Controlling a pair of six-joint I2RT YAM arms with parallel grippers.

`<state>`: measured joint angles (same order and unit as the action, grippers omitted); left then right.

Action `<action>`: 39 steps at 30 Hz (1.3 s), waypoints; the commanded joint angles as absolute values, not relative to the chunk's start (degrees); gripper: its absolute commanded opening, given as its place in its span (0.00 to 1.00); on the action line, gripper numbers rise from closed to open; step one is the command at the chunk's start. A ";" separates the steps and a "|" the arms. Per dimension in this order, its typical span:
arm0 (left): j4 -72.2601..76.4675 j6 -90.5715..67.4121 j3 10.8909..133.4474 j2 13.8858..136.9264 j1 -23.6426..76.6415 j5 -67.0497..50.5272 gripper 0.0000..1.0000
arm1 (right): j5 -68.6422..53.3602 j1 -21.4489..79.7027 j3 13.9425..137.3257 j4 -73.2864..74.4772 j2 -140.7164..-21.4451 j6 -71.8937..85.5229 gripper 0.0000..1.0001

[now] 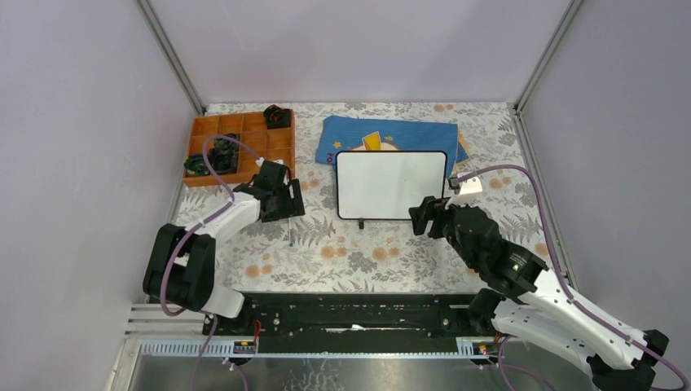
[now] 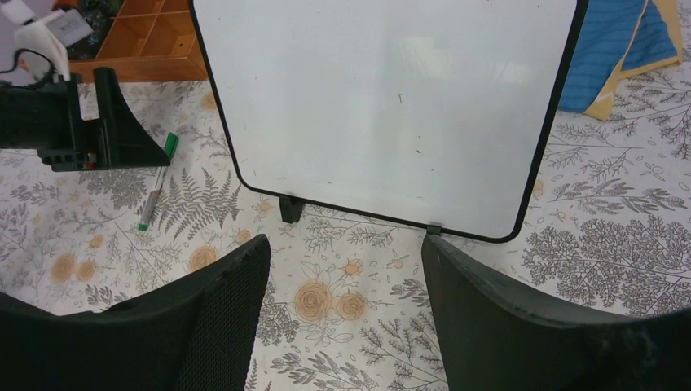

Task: Write a sentence on the whiteboard
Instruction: Open the whiteboard marker at the center of the board.

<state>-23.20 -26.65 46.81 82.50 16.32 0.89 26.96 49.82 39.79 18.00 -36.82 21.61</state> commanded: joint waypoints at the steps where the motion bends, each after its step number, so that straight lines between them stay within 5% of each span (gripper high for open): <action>1: -25.08 -23.86 48.91 85.74 15.91 1.40 0.77 | 26.68 50.17 42.72 18.18 -36.00 20.31 0.75; 4: -25.12 -23.06 50.13 88.37 15.86 1.19 0.64 | 26.52 50.10 42.71 18.34 -35.76 20.60 0.74; 29: -25.40 -22.59 51.25 95.98 15.03 6.35 0.32 | 26.56 50.13 43.56 18.33 -37.03 20.57 0.72; 39: -25.36 -22.67 50.59 95.97 15.36 6.15 0.09 | 26.76 50.17 43.42 18.63 -36.74 20.96 0.72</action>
<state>-24.88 -23.31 51.77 94.08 15.33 5.69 26.30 49.84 41.08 19.05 -37.23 21.26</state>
